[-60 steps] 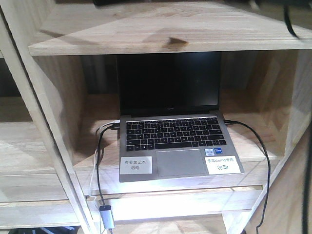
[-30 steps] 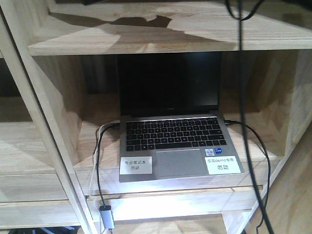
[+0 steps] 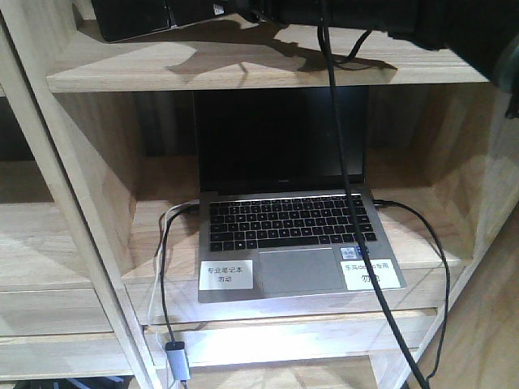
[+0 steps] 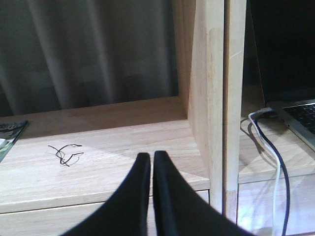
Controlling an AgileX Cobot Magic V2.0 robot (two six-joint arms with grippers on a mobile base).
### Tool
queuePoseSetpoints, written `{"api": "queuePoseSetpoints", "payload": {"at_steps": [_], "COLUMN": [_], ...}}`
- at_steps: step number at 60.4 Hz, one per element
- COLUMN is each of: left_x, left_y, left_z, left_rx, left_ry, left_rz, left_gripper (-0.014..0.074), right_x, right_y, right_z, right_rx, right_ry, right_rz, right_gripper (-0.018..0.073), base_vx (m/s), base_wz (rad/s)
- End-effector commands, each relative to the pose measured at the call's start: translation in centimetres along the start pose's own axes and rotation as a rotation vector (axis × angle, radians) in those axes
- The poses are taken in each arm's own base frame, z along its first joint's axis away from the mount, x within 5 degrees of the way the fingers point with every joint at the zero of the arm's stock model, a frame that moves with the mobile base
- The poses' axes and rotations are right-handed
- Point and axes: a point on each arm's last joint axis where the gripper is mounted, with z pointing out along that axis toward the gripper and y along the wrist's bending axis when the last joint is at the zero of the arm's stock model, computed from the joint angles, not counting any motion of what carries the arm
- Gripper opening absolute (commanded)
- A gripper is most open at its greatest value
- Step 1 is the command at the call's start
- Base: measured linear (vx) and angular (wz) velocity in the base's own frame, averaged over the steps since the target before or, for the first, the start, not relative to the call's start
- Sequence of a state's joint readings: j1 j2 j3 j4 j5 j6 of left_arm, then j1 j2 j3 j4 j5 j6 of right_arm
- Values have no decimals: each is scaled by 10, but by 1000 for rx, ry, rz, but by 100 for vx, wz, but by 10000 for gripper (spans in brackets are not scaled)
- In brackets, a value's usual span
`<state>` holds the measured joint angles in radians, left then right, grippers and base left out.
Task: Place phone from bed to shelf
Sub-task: 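Lower the phone onto the upper shelf with the right gripper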
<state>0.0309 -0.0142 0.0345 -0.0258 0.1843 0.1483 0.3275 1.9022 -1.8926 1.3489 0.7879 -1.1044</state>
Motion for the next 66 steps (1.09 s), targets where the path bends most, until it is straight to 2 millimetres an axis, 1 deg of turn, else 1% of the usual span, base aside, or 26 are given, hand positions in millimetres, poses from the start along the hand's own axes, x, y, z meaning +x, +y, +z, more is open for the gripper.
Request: {"api": "queuePoseSetpoints", "payload": {"at_steps": [1, 10, 20, 28, 43, 48, 53, 63, 66], "left_x": [-14, -14, -14, -14, -14, -14, -14, -14, -14], "left_y": [1, 1, 1, 1, 1, 1, 1, 1, 1], "left_z": [-3, -3, -3, -3, -3, -3, -3, -3, -3], "left_rx": [-6, -6, -6, -6, -6, -6, -6, -6, -6], "left_ry": [-105, -105, -105, -105, -105, -105, -105, -105, -105], "left_rz": [-14, -14, -14, -14, -14, -14, -14, -14, -14], "left_gripper": [1, 1, 1, 1, 1, 1, 1, 1, 1], "right_x": [-26, -20, -20, -19, -19, -20, -20, -20, -22], "right_y": [11, 4, -1, -4, -7, -8, -9, -11, -13], "right_z": [-12, -7, -7, -7, -7, -7, -8, -10, -14], "right_rx": [5, 29, 77, 102, 140, 153, 160, 174, 185], "right_ry": [-94, -89, -95, -85, -88, -95, -94, -78, -78], "right_rz": [-16, -5, -17, -37, -43, -43, -49, -62, -58], "right_gripper": [0, 17, 88, 192, 475, 533, 559, 560, 560], "base_vx": [0, 0, 0, 0, 0, 0, 0, 0, 0], "base_wz": [0, 0, 0, 0, 0, 0, 0, 0, 0]}}
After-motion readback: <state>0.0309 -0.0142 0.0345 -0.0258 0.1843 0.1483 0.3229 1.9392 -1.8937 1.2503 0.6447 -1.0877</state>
